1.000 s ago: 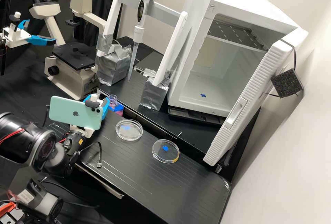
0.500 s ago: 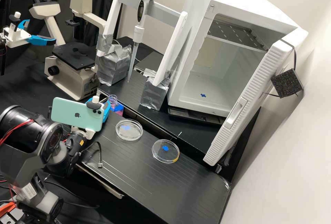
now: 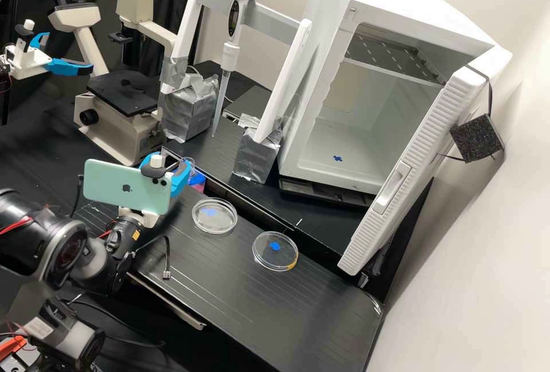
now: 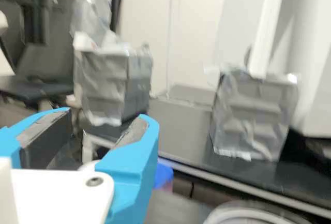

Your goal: Open the bottle

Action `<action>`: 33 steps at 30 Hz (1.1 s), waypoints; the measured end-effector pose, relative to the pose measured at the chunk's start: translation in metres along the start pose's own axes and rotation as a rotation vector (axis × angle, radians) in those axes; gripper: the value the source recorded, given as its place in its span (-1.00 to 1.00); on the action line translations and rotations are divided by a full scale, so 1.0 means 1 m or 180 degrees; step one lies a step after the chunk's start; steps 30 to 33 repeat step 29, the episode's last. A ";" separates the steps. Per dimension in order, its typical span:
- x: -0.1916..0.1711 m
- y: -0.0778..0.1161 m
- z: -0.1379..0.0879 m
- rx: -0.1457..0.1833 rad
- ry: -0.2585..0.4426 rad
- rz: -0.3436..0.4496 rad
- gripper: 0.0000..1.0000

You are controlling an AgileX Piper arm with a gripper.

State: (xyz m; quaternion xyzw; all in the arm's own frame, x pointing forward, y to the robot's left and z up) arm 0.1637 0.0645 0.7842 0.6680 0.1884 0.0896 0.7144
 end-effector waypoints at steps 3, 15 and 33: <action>-0.004 0.009 -0.004 0.0037 0.0136 0.0077 1.00; -0.005 0.043 0.019 0.0280 -0.0403 0.0859 1.00; 0.005 0.065 0.022 0.0505 -0.0445 0.1266 1.00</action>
